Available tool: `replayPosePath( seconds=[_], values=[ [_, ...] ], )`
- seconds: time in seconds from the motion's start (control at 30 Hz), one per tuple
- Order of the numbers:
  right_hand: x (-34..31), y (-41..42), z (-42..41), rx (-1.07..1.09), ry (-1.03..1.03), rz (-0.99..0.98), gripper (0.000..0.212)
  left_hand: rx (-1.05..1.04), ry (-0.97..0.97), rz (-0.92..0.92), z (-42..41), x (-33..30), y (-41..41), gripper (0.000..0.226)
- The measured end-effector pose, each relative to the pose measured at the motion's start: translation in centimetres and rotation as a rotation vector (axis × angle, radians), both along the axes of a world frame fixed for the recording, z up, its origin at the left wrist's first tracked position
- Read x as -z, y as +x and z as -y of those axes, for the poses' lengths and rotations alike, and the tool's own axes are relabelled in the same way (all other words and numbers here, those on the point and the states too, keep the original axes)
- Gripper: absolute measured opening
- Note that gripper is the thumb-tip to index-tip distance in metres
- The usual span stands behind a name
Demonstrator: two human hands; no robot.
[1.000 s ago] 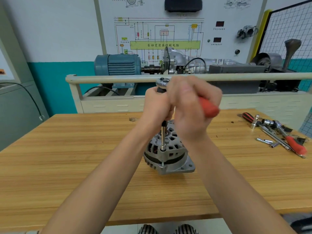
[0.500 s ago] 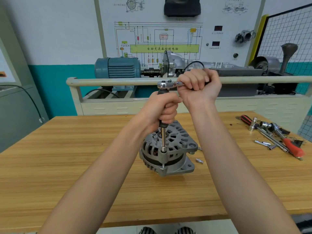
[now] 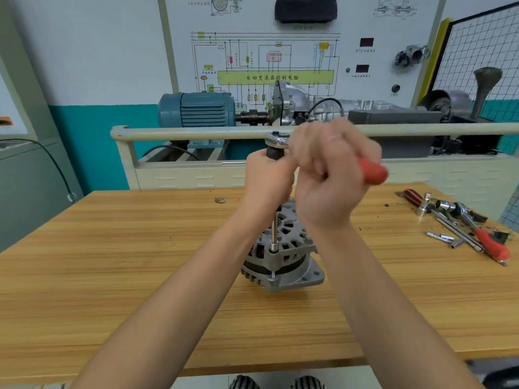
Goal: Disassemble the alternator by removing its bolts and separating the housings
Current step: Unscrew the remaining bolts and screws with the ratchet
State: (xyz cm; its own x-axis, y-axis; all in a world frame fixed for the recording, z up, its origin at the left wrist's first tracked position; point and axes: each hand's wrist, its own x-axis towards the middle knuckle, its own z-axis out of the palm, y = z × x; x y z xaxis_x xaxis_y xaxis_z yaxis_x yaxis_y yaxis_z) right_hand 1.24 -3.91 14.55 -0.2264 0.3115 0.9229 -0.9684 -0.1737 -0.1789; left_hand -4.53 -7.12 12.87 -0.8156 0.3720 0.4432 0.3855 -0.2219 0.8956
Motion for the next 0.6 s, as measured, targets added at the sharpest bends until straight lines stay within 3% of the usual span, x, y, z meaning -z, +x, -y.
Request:
replayPosePath(
  seconds=[0.1,0.27,0.37,0.5,0.6],
  values=[
    [-0.7,0.0,-1.8,-0.162,-0.171,0.079,0.035,0.196,0.049,0.127,0.7,-0.1,-0.4,0.042],
    [-1.5,-0.7,-4.6,-0.515,-0.420,0.224,0.038,0.491,-0.047,0.143,1.4,-0.8,-1.1,0.035],
    [-1.7,-2.0,-6.1,-0.750,-0.596,0.319,0.038,0.591,-0.101,0.201,1.3,-1.0,-1.0,0.044],
    [-2.0,-2.3,-5.5,-0.721,-0.672,0.361,0.037,0.409,-0.089,0.181,1.0,-0.8,-0.7,0.056],
    [-1.3,-1.1,-4.4,-0.587,-0.548,0.249,0.041,0.256,-0.057,0.147,0.7,-0.8,-0.1,0.057]
  ],
)
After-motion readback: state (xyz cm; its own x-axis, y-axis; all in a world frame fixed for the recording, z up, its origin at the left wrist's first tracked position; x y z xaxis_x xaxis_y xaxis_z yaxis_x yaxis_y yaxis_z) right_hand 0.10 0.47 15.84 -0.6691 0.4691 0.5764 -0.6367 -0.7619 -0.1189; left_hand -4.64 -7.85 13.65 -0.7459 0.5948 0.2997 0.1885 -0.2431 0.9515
